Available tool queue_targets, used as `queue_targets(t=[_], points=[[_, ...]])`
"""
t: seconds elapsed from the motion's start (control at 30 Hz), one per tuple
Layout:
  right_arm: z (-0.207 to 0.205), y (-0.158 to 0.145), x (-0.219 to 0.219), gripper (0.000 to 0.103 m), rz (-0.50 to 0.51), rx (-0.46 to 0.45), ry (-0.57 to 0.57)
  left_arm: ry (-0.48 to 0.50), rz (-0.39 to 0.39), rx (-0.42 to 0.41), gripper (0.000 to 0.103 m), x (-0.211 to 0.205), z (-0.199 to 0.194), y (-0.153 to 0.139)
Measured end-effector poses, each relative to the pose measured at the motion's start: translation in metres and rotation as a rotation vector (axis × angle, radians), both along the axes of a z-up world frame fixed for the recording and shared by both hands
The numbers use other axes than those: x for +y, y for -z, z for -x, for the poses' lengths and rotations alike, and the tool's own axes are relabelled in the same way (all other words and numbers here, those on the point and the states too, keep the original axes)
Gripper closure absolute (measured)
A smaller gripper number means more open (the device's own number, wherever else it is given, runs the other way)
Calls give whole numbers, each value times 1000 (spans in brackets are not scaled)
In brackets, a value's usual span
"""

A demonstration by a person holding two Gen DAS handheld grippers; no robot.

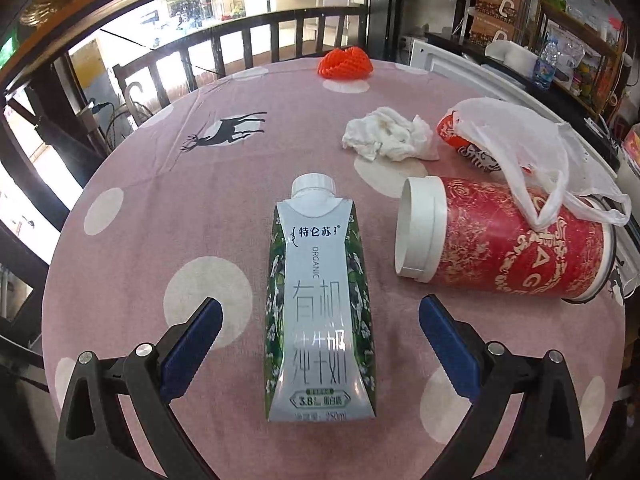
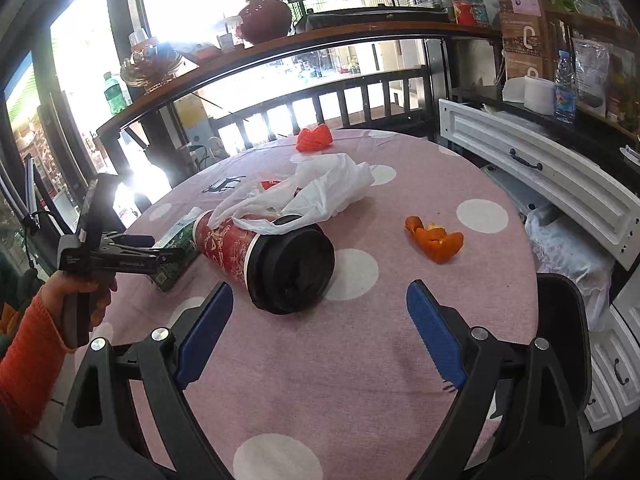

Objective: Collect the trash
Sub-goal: 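Grasp the green-and-white milk carton with the left tool, then grasp the white plastic bag with the right tool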

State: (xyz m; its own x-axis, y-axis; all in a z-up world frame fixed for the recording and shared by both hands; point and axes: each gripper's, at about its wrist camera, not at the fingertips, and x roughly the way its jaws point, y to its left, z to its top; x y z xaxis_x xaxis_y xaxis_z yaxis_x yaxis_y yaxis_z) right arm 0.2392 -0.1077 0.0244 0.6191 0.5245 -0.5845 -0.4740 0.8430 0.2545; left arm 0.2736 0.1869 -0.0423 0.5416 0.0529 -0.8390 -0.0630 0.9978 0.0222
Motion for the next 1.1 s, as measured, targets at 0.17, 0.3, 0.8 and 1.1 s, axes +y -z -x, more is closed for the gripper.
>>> queue_targets(t=[0.17, 0.3, 0.8, 1.1], points=[[-3, 1, 4, 15, 18, 4, -2, 37, -32, 86, 10, 5, -18, 14], [-8, 0, 7, 15, 21, 7, 3, 47, -16, 124, 19, 14, -25, 19], [-57, -13, 36, 15, -5, 102, -45, 36, 62, 113, 53, 29, -22, 14], [-132, -20, 64, 15, 9, 186, 13, 5, 115, -46, 53, 25, 18, -13]])
